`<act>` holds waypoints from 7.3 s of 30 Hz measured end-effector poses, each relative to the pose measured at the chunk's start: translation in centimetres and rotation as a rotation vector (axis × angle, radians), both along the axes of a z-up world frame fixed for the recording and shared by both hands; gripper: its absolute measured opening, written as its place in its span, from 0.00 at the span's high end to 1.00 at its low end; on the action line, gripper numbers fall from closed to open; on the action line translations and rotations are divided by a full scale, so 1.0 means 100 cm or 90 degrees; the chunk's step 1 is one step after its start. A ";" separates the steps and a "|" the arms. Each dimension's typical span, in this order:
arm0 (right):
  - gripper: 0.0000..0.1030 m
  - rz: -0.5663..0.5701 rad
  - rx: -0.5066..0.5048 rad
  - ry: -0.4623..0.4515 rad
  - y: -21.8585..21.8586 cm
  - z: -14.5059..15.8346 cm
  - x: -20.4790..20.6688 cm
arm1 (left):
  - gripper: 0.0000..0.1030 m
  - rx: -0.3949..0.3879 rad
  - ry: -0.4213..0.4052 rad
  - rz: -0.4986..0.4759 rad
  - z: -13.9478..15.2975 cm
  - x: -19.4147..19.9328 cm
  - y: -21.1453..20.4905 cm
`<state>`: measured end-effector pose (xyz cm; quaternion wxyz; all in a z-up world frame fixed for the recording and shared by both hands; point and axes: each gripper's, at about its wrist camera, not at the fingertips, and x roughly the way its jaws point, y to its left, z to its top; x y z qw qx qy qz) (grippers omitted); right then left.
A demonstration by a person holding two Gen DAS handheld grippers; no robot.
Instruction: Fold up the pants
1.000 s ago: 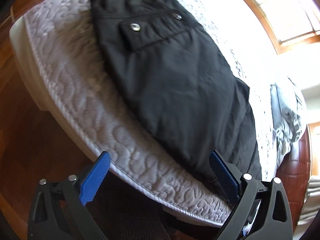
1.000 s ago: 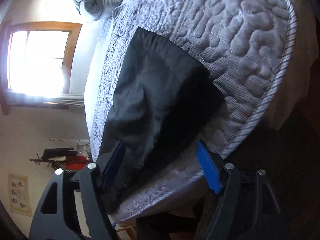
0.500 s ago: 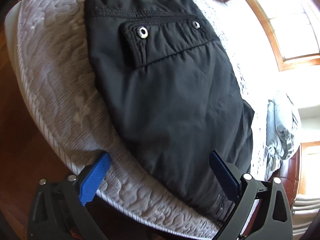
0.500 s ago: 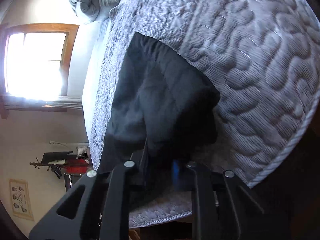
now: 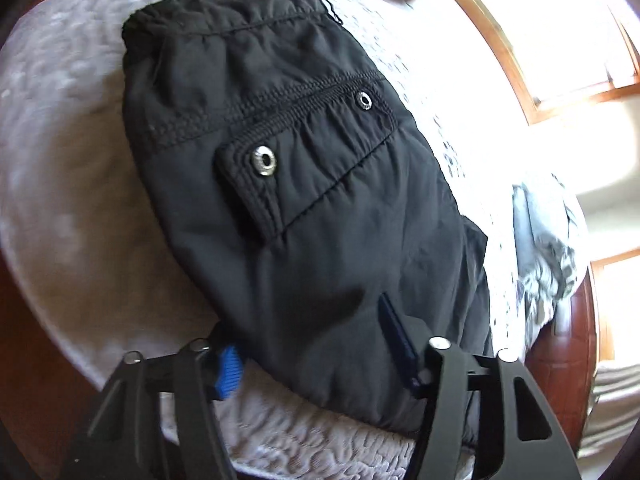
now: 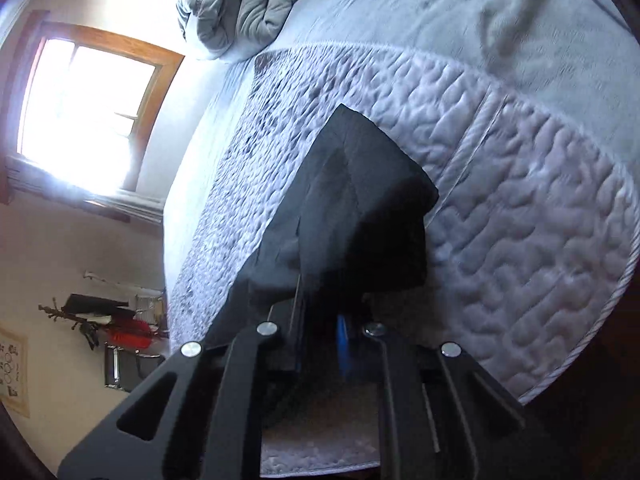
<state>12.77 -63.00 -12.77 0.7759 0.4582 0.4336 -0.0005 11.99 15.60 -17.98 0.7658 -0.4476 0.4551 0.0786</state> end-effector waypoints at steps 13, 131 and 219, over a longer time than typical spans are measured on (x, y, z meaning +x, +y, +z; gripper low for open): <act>0.89 -0.080 -0.029 0.082 -0.031 -0.052 -0.029 | 0.39 0.069 -0.003 -0.066 0.002 0.032 -0.030; 0.29 0.323 -0.279 -0.081 0.216 0.027 -0.006 | 0.04 -0.202 -0.095 0.156 -0.015 0.017 0.047; 0.20 0.237 -0.233 -0.077 0.175 0.007 -0.017 | 0.23 0.313 -0.121 -0.549 0.070 0.137 -0.346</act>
